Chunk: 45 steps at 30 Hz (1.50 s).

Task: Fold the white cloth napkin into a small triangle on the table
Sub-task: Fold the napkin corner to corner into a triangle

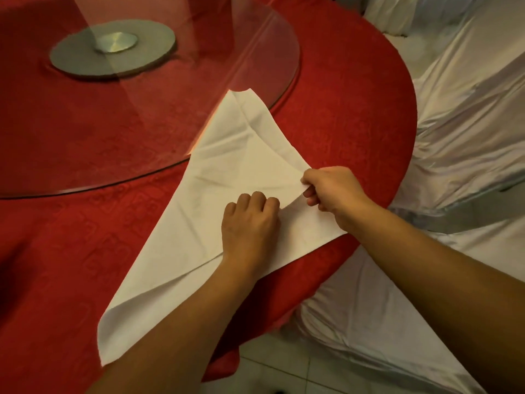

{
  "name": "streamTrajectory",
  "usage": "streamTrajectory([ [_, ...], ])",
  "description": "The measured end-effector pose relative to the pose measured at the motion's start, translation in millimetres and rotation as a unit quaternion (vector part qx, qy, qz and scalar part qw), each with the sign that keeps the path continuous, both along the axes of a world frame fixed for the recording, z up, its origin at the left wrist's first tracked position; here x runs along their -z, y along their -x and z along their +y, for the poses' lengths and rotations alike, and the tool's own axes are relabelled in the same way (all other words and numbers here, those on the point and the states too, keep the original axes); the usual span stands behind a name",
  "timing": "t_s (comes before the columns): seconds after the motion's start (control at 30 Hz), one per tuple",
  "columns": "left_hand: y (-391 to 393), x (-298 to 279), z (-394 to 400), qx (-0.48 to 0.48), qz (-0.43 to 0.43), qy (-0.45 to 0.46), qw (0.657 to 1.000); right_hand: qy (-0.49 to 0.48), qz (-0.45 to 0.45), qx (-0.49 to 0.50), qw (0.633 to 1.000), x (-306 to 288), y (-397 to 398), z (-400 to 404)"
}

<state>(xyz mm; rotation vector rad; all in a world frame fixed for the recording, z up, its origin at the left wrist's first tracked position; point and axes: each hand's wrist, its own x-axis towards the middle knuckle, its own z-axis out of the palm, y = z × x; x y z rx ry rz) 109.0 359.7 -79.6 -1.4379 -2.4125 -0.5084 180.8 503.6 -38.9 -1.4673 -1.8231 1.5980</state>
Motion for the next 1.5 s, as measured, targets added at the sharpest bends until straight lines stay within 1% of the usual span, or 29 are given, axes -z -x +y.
streamTrajectory([
  [0.17, -7, 0, -6, 0.011, 0.012, -0.008, 1.0, -0.022, -0.026, -0.012, 0.999, 3, -26, 11],
  [0.37, -22, -8, -10, 0.043, 0.014, -0.032, 0.998, -0.095, -0.075, -0.048, 0.991, 10, -59, 19],
  [0.47, -28, -5, -14, 0.058, 0.012, -0.025, 0.998, -0.146, -0.107, -0.072, 0.981, 14, -73, 19],
  [0.67, -31, 6, -22, 0.085, 0.011, -0.012, 0.996, -0.193, -0.129, -0.082, 0.969, 21, -89, 21],
  [0.87, -30, 12, -23, 0.107, -0.024, -0.039, 0.993, -0.198, -0.101, -0.079, 0.972, 29, -95, 21],
  [0.97, -32, 12, -23, 0.117, -0.031, -0.05, 0.991, -0.194, -0.082, -0.071, 0.975, 30, -96, 20],
  [1.1, -33, 11, -25, 0.134, -0.033, -0.053, 0.989, -0.191, -0.083, -0.074, 0.975, 29, -96, 20],
  [1.37, -32, 8, -31, 0.168, -0.028, -0.035, 0.985, -0.212, -0.104, -0.09, 0.968, 29, -98, 19],
  [1.5, -24, 4, -55, 0.161, -0.02, 0.007, 0.987, -0.222, -0.115, -0.106, 0.962, 29, -98, 18],
])
